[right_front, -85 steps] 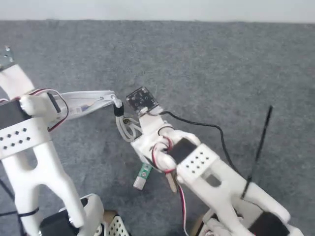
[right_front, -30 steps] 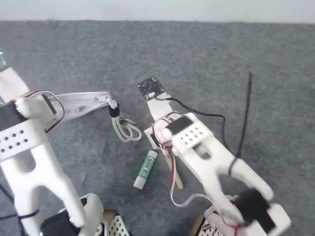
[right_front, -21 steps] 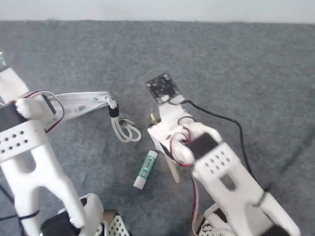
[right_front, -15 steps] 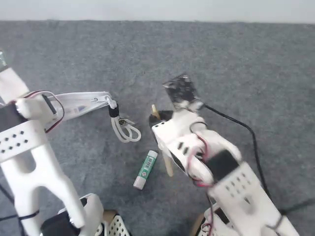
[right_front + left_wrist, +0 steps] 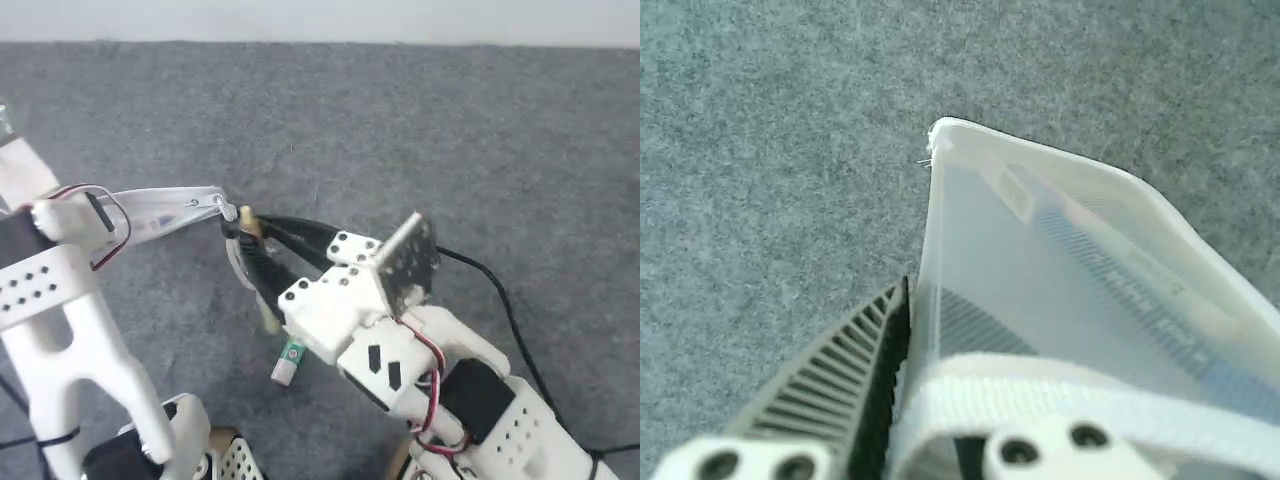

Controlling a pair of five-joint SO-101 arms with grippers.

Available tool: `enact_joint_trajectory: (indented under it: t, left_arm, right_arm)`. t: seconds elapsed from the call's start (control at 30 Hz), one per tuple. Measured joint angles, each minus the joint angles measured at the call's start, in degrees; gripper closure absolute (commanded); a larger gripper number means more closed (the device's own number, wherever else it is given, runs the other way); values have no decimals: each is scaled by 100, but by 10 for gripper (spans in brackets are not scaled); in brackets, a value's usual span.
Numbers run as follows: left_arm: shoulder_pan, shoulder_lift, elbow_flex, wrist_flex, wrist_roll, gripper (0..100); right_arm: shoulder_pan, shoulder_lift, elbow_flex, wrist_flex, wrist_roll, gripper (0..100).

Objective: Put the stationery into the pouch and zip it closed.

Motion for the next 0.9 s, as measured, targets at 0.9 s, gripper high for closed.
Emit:
enact_joint_trajectory:
  t: [0.9]
  left_arm:
    - [0,0,0,0,0,988]
  right_arm:
    - [-730,2505,-141,-5512,0,991]
